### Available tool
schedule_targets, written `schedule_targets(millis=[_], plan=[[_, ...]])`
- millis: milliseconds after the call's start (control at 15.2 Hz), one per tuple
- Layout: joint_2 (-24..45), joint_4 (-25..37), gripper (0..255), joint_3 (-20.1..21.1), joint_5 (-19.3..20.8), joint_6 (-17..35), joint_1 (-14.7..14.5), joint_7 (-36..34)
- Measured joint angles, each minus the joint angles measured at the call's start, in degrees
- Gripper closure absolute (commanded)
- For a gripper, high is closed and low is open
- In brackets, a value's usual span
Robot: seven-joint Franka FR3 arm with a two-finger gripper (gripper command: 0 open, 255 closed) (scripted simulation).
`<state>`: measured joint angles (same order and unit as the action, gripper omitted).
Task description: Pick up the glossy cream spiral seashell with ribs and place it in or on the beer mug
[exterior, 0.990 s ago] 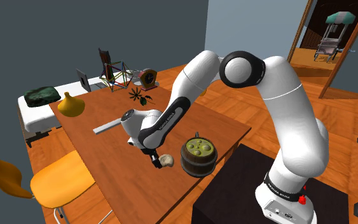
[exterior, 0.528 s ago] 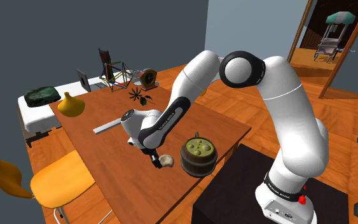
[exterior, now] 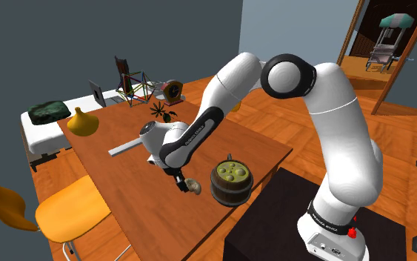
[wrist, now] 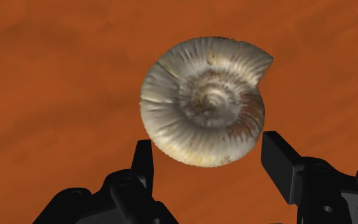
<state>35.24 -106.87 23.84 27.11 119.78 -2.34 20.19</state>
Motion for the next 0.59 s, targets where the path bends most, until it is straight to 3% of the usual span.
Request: schedule_targets(millis=[594], plan=[[-4.80,-0.01,255,1.69,-2.52,-4.15,0.96,1.81]])
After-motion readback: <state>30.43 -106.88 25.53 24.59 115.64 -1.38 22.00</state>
